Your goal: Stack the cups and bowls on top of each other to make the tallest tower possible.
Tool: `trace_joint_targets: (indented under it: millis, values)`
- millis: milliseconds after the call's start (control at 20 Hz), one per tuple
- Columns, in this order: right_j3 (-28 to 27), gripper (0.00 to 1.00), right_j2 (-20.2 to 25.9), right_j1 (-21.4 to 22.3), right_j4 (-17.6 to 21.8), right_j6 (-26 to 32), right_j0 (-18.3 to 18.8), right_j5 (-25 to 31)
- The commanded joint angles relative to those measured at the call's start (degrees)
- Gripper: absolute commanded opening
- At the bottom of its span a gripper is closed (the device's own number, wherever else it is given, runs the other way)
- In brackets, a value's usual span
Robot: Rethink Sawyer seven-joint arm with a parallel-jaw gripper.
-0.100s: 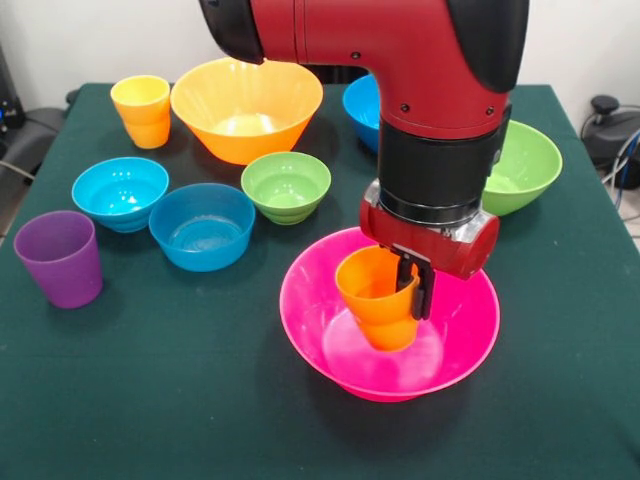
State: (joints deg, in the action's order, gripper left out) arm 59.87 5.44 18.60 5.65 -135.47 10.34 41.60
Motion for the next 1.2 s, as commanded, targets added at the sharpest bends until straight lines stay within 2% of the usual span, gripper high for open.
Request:
trace_joint_targets:
  millis: [50, 1200]
  values:
    - [5.51, 0.00, 6.40, -2.35, 4.55, 10.97, 0.83, -3.54]
    - [6.03, 0.00, 7.53, -2.58, 4.92, 10.60, 1.59, -4.29]
